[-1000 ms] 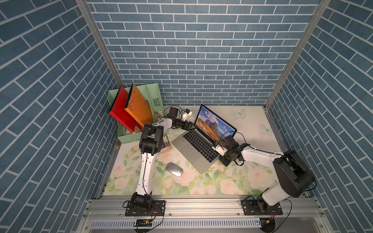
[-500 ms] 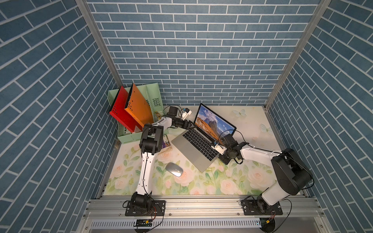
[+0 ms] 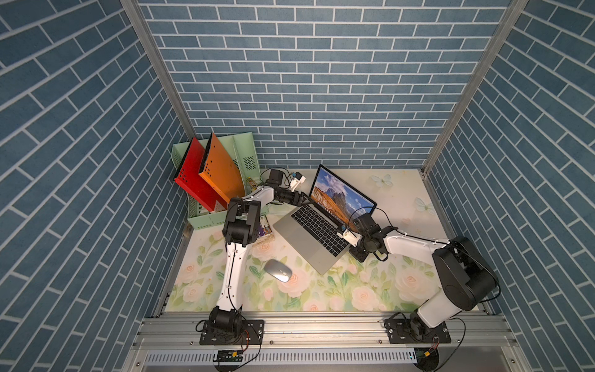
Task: Insert the wireless mouse receiver into the laptop
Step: Insert the USB plug into the USB port.
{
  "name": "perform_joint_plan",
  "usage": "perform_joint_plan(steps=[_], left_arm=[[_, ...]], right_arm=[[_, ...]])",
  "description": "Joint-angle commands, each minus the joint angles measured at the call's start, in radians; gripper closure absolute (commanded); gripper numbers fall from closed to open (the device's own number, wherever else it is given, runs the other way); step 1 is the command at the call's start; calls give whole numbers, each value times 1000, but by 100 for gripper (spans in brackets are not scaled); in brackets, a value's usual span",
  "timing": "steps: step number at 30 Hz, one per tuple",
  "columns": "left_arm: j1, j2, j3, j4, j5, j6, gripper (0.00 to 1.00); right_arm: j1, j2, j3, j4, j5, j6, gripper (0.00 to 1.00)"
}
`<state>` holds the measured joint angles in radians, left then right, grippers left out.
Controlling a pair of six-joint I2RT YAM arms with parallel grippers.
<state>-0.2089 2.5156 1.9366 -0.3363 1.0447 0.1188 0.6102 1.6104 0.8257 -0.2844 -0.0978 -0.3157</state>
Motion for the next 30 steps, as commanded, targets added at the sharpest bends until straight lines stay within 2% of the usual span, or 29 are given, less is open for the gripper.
perform_joint_plan(steps=[1,5,14,20,22,27,30], left_arm=[[-6,91,-26,-154,-71,8,21],[-6,94,-20,-170,-68,20,23],[-8,104,-5,-195,-63,31,23],[-10,111,7,-221,-59,46,23],[-12,115,14,-236,-58,54,23],[-16,128,34,-279,-52,79,24],[-17,129,34,-285,-52,83,25]], right_arm=[[2,30,77,196,-4,-36,100],[2,36,79,217,-6,-40,100],[-3,52,115,198,56,-152,100],[-25,112,161,198,-151,-145,100],[-25,139,184,183,-173,-160,100],[-27,149,201,218,-108,-188,100],[-28,177,242,222,-46,-121,100]])
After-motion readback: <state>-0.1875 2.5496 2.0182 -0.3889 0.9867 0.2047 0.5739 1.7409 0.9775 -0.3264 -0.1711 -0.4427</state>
